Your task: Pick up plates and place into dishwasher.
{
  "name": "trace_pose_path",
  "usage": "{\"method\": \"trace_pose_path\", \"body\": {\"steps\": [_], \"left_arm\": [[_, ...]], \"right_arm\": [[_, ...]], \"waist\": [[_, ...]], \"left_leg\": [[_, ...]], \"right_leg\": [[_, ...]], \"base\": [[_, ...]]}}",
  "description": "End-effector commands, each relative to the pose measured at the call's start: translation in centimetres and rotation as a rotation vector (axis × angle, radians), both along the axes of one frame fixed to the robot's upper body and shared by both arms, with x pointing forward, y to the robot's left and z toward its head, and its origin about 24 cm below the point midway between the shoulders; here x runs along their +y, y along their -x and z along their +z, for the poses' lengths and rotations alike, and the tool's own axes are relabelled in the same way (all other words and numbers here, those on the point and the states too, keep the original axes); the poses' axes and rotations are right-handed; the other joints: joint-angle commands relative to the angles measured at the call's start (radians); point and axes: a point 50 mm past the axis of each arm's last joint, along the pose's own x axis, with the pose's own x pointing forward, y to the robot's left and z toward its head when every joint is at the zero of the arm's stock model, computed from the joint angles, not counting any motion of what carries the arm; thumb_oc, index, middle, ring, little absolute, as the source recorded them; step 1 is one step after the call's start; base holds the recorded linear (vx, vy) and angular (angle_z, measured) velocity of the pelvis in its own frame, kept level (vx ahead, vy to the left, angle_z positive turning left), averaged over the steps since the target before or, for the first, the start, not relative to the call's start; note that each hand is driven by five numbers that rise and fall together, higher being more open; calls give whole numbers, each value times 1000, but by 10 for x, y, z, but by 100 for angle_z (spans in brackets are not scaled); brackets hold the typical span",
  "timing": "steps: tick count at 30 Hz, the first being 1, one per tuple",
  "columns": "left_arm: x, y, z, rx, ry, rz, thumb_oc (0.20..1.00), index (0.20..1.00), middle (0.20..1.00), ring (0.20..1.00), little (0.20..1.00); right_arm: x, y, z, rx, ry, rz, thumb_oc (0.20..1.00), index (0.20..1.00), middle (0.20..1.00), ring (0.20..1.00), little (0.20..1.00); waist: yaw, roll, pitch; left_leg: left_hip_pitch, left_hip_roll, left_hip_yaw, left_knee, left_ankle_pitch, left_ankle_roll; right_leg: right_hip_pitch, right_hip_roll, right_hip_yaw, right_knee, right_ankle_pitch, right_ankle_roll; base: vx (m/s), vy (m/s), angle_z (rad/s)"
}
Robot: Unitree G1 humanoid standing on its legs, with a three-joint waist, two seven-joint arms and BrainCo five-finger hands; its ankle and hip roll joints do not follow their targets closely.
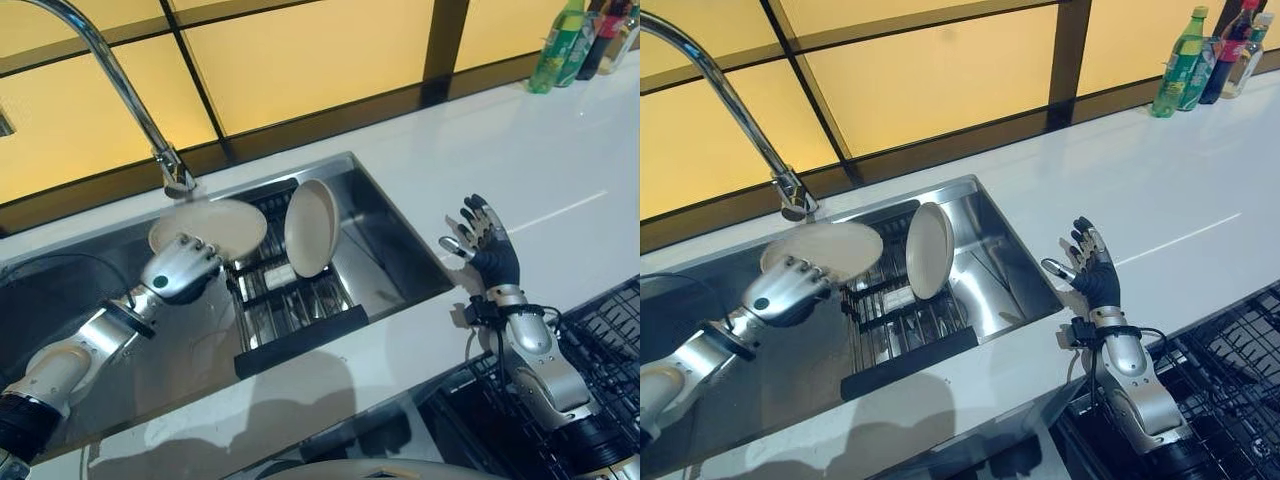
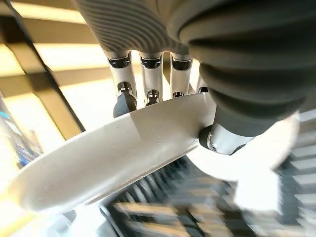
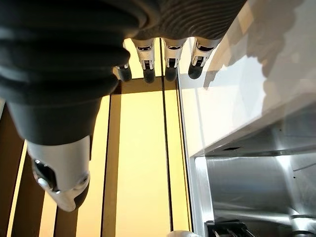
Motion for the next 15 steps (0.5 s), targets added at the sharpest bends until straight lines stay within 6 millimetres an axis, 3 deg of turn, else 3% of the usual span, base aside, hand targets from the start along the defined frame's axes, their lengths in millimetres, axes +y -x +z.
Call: {"method": "trace_pose_path", "body": {"steps": [1, 10, 15], "left_arm": [[9, 0, 54, -296, 131, -15, 200, 200, 200, 200, 200], [-11, 12, 82, -400, 328, -179, 200, 200, 200, 200, 200], [-35, 14, 91, -133, 704, -343, 200, 200, 200, 200, 200]], "right_arm": [[5, 7, 6, -49, -39, 9, 1000, 1000, 1000, 1000, 1000], [4, 7, 17, -94, -26, 12, 1000, 1000, 1000, 1000, 1000], [8, 5, 45, -234, 16, 23, 1000, 1000, 1000, 1000, 1000]], "waist": [[36, -31, -76], [57, -42, -102], [72, -46, -102]], "left_leg": [[23, 8, -9, 59, -180, 7], [18, 16, -26, 48, -175, -5], [14, 20, -37, 49, -175, -7]], "right_leg": [[-157, -66, 5, -65, 176, 107], [-148, -62, -24, -69, 164, 101], [-146, -56, -33, -68, 157, 95]], "base": [[-30, -6, 4], [-38, -8, 8], [-63, -13, 3]]}}
